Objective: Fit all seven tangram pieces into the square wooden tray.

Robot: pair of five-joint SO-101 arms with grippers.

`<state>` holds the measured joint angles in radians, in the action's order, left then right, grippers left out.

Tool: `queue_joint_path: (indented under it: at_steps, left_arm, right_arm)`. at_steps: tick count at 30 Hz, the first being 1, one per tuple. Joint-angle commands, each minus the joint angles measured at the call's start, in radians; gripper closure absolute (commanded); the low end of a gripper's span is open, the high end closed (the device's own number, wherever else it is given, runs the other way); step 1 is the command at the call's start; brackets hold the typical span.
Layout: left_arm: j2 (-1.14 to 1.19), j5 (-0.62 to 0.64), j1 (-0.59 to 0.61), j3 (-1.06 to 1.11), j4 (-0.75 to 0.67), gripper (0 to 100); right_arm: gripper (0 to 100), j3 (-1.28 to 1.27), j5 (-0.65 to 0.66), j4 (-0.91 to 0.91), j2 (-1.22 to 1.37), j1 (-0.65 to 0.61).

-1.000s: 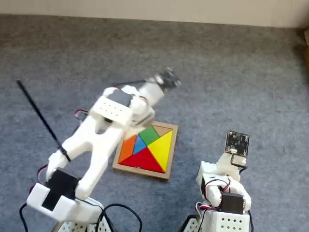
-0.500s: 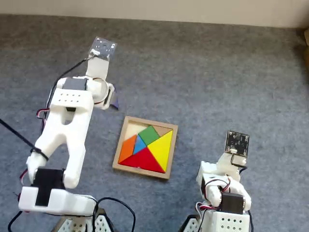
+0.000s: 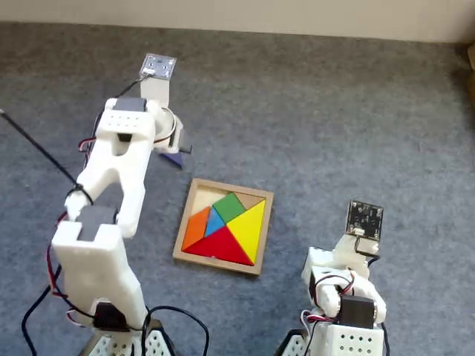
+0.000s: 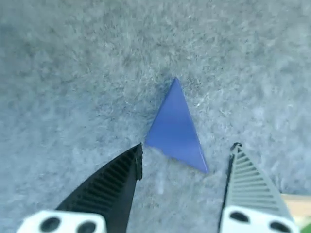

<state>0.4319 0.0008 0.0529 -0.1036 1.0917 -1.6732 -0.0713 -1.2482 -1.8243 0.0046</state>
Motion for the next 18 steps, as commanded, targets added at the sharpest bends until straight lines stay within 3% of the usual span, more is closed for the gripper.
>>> queue_joint_path:
  at_steps: [1, 8, 18]
  left_arm:
    - [0.085, 0.029, 0.015, -0.177, 0.083, 72]
    - [0.214, 0.034, 0.030, -0.340, 0.204, 72]
    - [0.272, 0.034, 0.041, -0.378, 0.207, 72]
  right_arm:
    - [98.2, -0.156, 0.008, -0.002, -0.028, 0.018]
    - [98.2, -0.156, 0.008, -0.002, -0.028, 0.018]
    - [98.2, -0.156, 0.008, -0.002, -0.028, 0.018]
